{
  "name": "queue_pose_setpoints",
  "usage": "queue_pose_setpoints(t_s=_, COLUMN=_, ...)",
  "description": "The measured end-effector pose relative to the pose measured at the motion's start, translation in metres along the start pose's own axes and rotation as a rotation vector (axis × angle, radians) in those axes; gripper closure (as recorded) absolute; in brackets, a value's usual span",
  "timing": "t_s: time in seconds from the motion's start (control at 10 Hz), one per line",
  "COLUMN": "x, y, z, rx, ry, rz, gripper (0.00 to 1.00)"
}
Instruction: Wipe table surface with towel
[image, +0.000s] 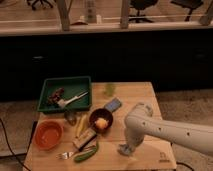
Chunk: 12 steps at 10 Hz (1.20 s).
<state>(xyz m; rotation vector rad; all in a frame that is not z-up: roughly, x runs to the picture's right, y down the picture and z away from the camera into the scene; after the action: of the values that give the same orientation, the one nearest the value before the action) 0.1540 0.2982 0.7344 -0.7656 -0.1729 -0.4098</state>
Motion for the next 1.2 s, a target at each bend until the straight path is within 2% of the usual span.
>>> queue_pose_setpoints(t_s=0.3, x=0.048, y=0.010, z=-0.005, rx=0.014, ry=0.063, rz=0.068, gripper=0.98)
queue_pose_setpoints(t_s=0.4, x=0.057, y=0.007, z=-0.006, rx=0.028, ry=0.070, rz=0.075, gripper=0.98)
queue_pose_setpoints(t_s=0.6, x=0.058, y=-0.006, z=-0.005, rx=0.046, ry=0.073, rz=0.052, gripper=0.98)
queue_pose_setpoints(t_s=0.8, x=0.040, y=-0.019, z=-0.003, rx=0.050, ry=0.063, rz=0.005, gripper=0.98)
queue_pose_setpoints(t_s=1.1, x=-0.018, y=-0.039, z=0.001, rx=0.043, ry=0.021, rz=-0.121, gripper=0.98)
queue_pose_setpoints(t_s=1.2, x=-0.037, y=-0.038, z=0.003, rx=0.028, ry=0.011, rz=-0.165, gripper=0.98)
